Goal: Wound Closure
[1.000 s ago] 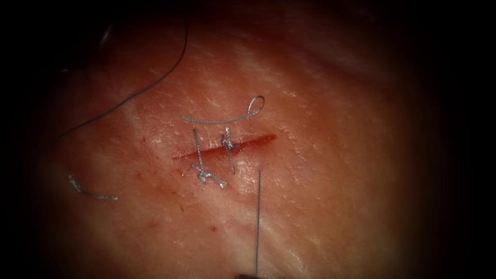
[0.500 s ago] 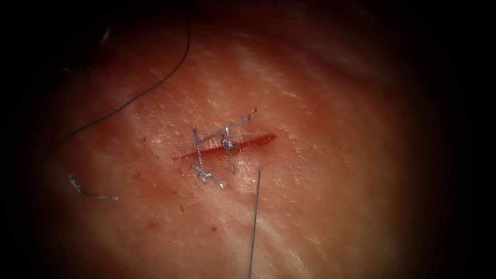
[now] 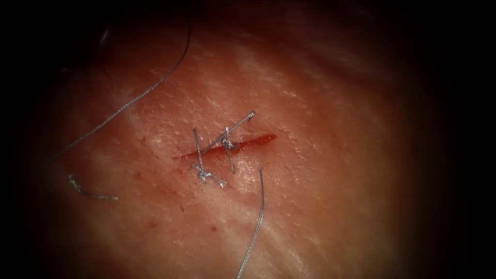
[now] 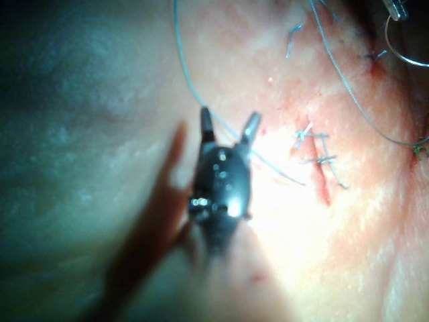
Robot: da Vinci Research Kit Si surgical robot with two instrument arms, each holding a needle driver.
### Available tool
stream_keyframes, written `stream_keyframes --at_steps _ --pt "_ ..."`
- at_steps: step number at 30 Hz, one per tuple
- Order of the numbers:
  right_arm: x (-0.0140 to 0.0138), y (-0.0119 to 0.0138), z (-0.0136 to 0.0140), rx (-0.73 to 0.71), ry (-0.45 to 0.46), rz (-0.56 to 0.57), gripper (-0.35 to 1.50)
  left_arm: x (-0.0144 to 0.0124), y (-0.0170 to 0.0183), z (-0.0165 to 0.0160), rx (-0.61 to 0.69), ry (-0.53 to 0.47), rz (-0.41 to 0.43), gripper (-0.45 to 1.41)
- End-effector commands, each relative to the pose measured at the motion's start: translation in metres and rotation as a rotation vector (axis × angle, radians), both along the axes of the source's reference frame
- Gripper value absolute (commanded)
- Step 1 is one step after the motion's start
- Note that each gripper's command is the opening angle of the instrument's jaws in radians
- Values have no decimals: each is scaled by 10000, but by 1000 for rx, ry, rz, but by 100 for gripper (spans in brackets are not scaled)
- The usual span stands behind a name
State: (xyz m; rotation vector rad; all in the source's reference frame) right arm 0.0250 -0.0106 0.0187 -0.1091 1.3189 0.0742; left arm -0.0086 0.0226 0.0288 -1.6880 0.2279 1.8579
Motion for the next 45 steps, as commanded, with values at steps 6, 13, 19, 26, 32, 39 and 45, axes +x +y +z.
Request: stream_keyframes --at_steps 6,13,19,26,32,39,45 --pt "-63 36 26 39 11 38 142 -3 3 7 -2 -2 1 -45" --pt "-56 82 92 -67 -130 141 142 -4 3 7 -2 -1 1 -45" --pt "-31 112 152 -115 -191 178 143 -3 2 7 -2 -1 1 -45" --pt "-11 116 188 -146 -210 178 142 -3 1 7 2 -4 0 -45" --pt "14 109 178 -147 -186 157 140 -3 2 8 2 -4 0 -45" --pt "38 108 177 -159 -156 136 127 -3 1 7 2 -4 0 -45" --pt "34 105 177 -145 -175 77 1 -3 1 7 2 -4 0 -45"
